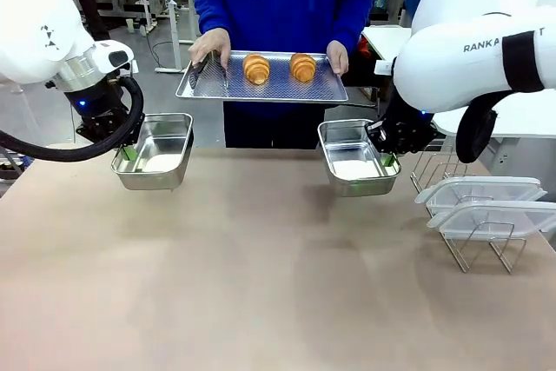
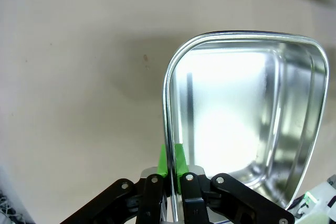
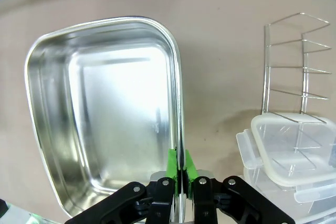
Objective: Place the bread in airtight containers.
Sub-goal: Once an object is inside an Airtight Container , place the container in the center of the table.
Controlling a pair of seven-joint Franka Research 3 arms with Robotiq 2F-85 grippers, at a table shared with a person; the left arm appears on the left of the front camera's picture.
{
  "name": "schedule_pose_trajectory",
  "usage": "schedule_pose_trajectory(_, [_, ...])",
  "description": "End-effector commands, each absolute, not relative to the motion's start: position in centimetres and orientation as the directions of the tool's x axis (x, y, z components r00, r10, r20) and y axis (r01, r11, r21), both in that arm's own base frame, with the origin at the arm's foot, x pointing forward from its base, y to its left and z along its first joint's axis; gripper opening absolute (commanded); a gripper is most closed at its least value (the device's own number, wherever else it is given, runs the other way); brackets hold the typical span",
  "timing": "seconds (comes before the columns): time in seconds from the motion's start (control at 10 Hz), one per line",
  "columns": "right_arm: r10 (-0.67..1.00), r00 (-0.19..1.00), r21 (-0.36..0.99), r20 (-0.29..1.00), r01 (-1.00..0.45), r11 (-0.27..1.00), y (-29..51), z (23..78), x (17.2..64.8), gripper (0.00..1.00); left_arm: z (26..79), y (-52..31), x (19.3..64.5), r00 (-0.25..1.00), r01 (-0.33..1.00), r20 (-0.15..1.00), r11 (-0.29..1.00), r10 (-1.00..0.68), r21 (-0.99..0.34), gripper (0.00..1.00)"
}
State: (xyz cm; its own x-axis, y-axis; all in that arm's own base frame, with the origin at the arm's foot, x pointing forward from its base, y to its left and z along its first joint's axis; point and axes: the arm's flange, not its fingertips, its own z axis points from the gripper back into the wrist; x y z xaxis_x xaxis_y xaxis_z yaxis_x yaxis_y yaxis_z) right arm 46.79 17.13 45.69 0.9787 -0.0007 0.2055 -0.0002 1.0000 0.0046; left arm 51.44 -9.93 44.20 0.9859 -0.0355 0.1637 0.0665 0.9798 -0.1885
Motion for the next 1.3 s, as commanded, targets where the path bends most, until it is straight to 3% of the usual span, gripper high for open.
schedule_pose_trajectory(0.0, [-0.017, 0.977, 0.002, 0.212, 0.017, 1.0, 17.12, 45.96, 46.81, 0.0, 44.64, -9.92, 51.47, 0.983, 0.074, 0.18, 0.979, -0.039, -0.189, 0.0])
schedule_pose_trajectory(1.2, [-0.017, 0.977, 0.002, 0.212, 0.017, 1.0, 17.12, 45.96, 46.81, 0.0, 44.64, -9.92, 51.47, 0.983, 0.074, 0.18, 0.979, -0.039, -0.189, 0.0])
